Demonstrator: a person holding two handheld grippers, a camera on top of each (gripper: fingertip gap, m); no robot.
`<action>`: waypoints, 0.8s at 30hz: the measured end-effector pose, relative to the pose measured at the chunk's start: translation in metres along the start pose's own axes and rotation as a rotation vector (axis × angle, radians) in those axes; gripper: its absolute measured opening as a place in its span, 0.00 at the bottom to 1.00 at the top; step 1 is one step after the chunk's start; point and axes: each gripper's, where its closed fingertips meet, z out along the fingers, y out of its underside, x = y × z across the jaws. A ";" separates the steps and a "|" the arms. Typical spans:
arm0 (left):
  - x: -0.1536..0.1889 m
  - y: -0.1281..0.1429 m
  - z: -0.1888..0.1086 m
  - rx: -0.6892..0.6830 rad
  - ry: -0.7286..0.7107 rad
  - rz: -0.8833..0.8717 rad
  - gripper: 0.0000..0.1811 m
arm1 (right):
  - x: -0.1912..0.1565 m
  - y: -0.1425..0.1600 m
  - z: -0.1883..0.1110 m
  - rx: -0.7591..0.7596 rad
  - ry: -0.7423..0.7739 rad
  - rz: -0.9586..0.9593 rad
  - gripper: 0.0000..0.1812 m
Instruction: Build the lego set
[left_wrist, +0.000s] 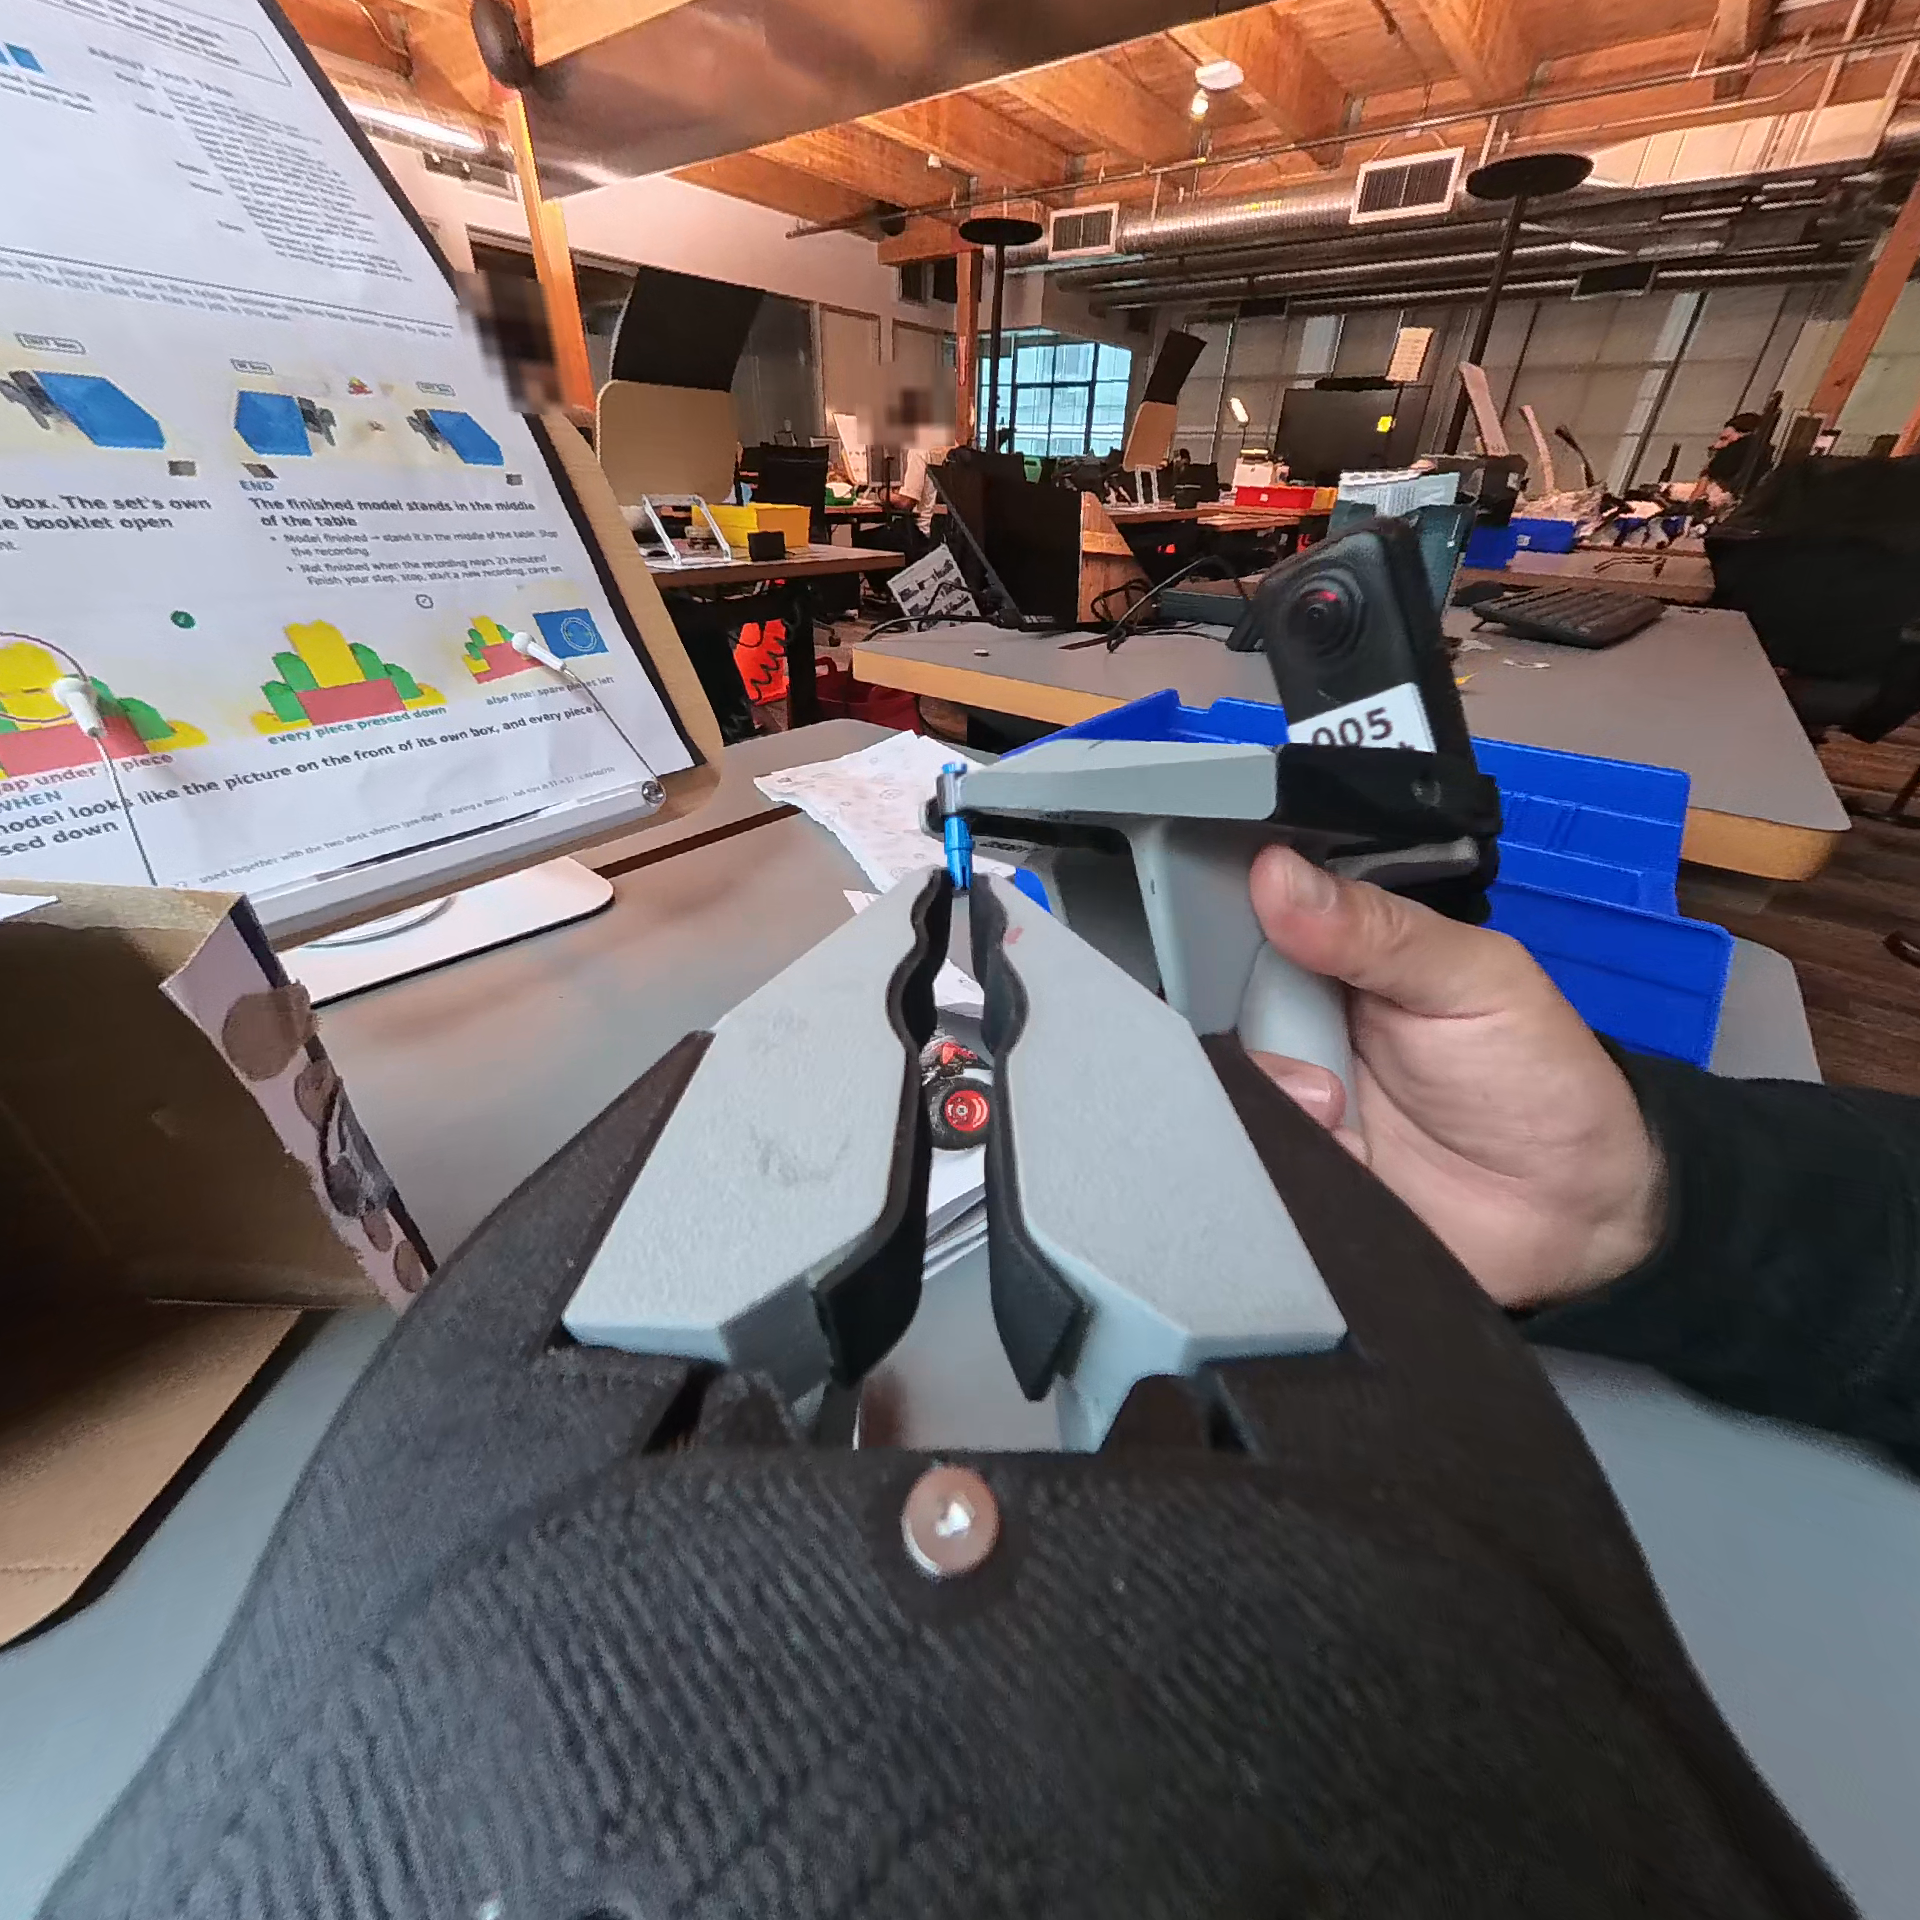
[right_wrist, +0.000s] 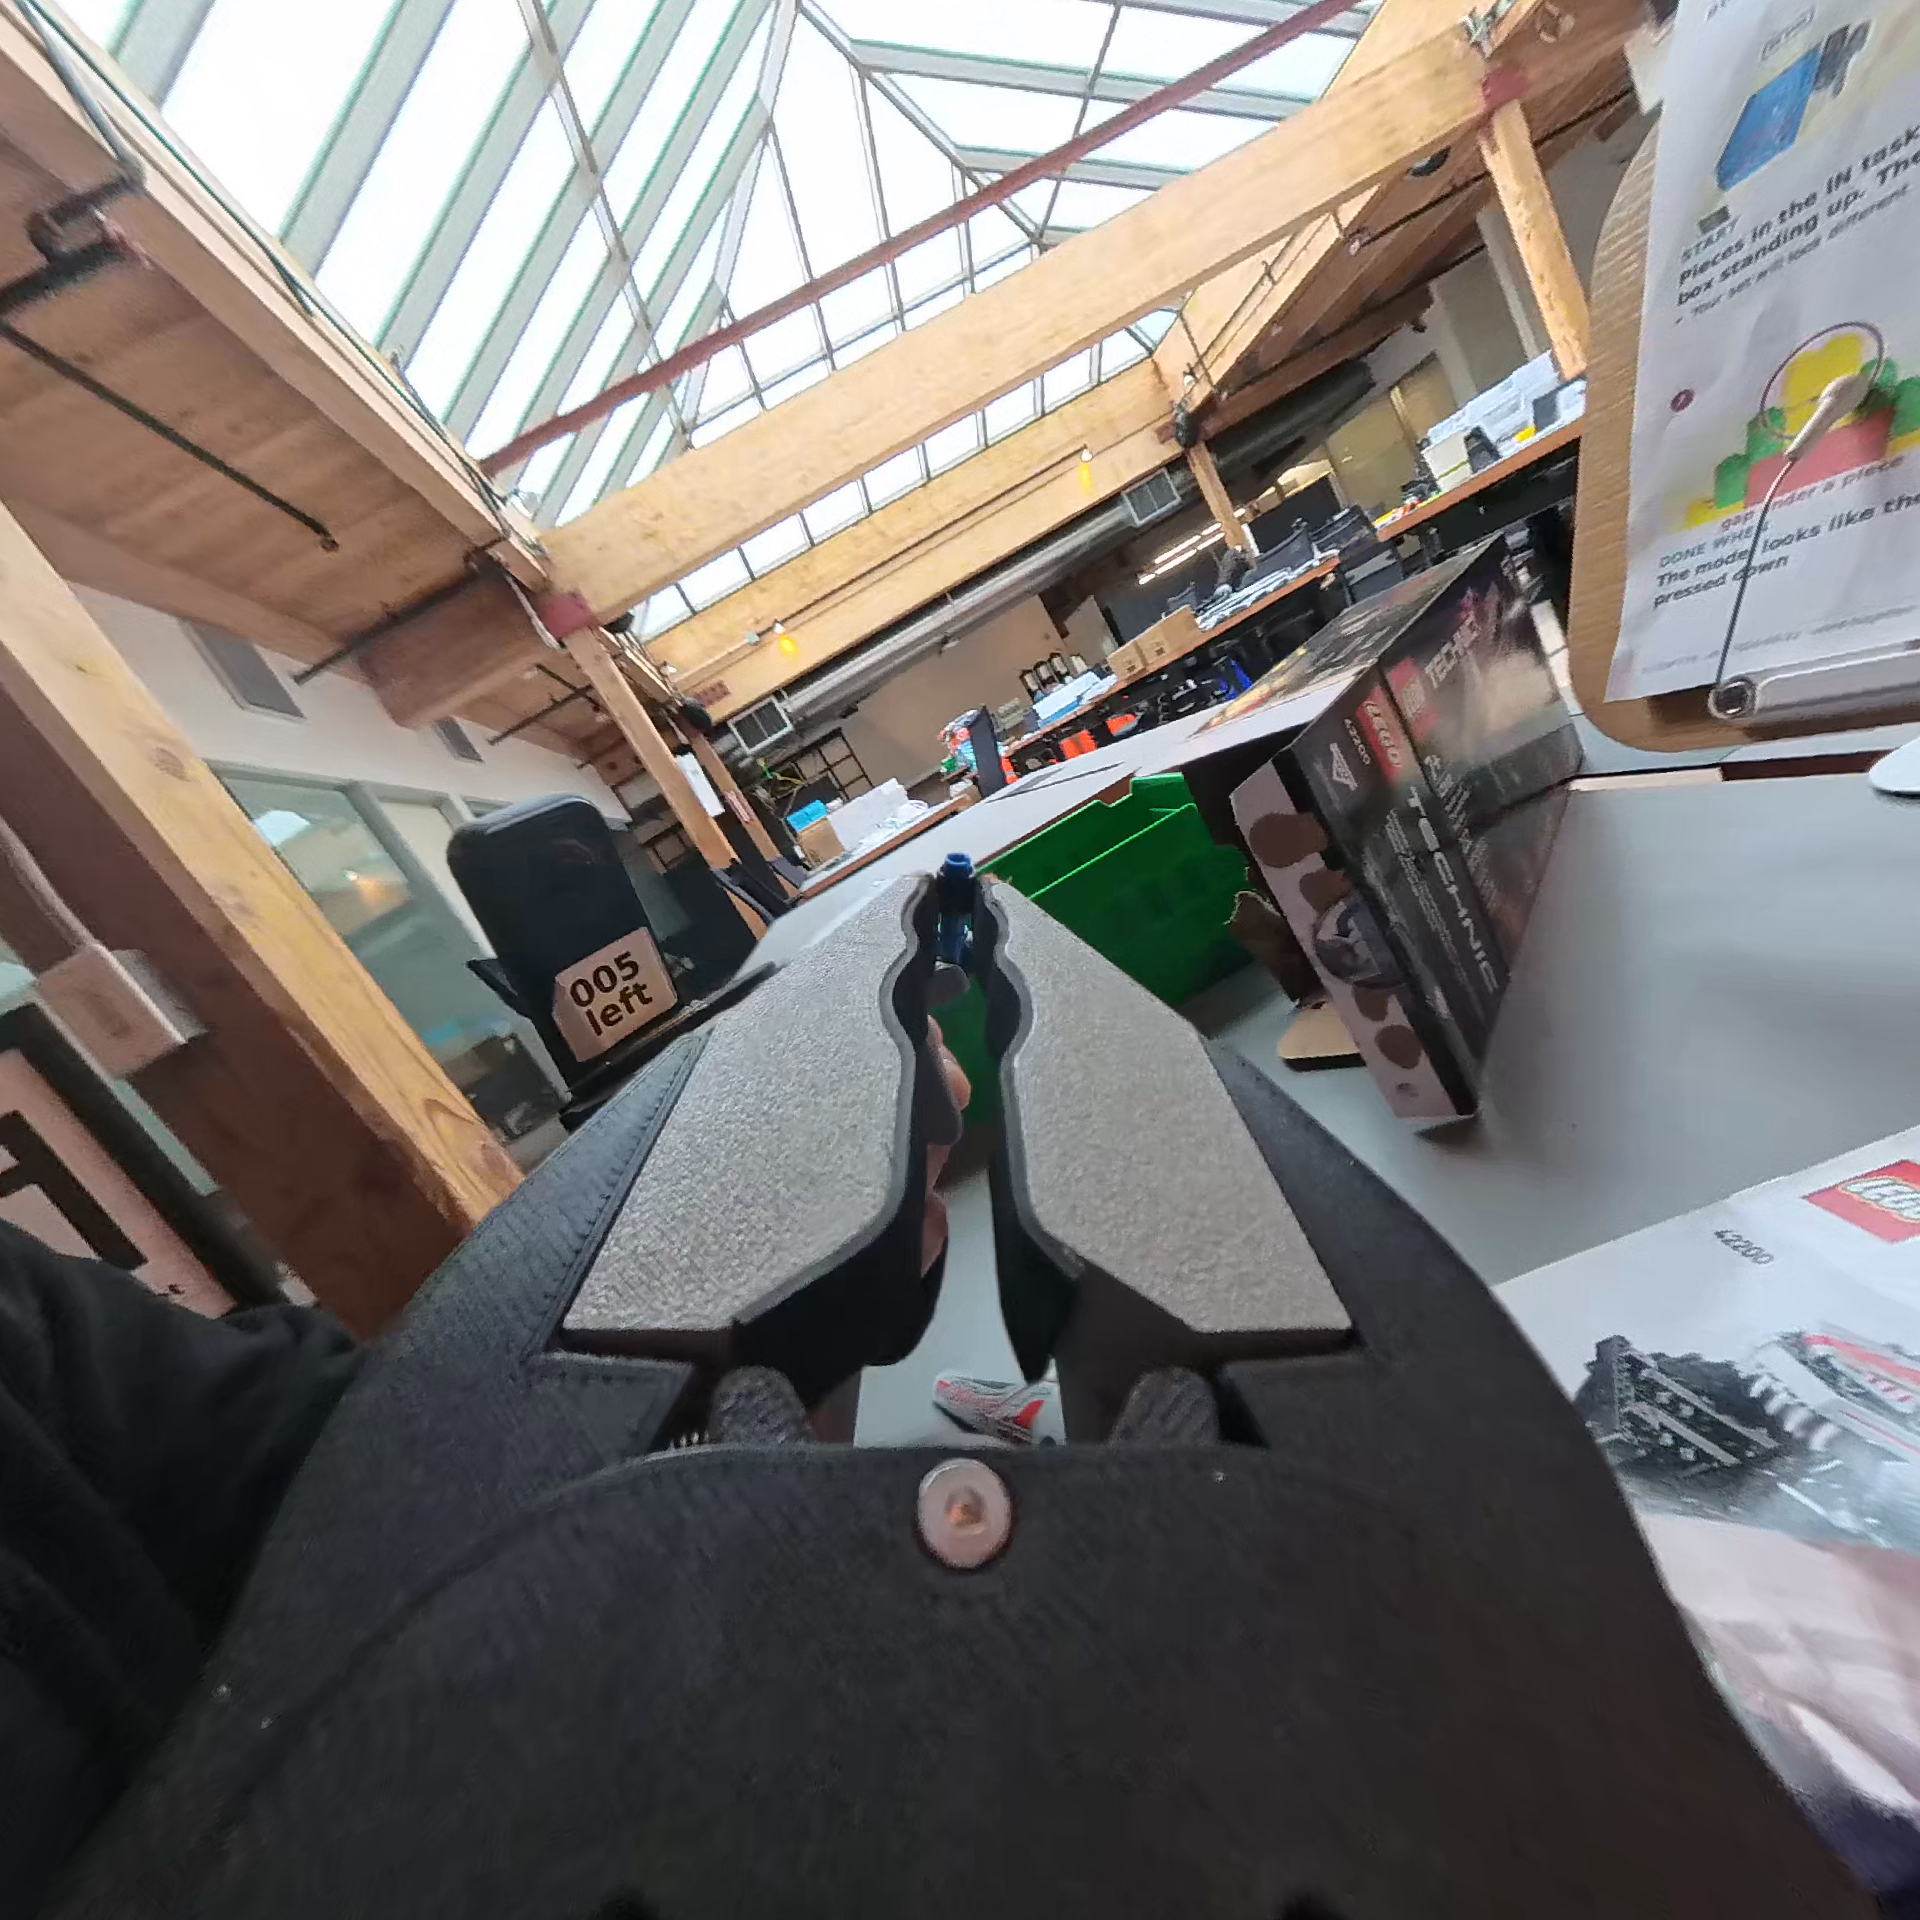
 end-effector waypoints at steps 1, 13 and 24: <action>-0.001 0.000 0.000 0.000 0.002 -0.010 0.01 | 0.000 0.000 0.001 -0.009 0.022 -0.042 0.01; 0.000 0.001 0.001 0.013 0.040 -0.066 0.01 | -0.001 0.000 -0.001 -0.058 0.132 -0.238 0.01; 0.018 0.006 0.003 -0.017 0.113 -0.024 0.01 | -0.057 -0.065 -0.045 0.067 0.153 -0.286 0.01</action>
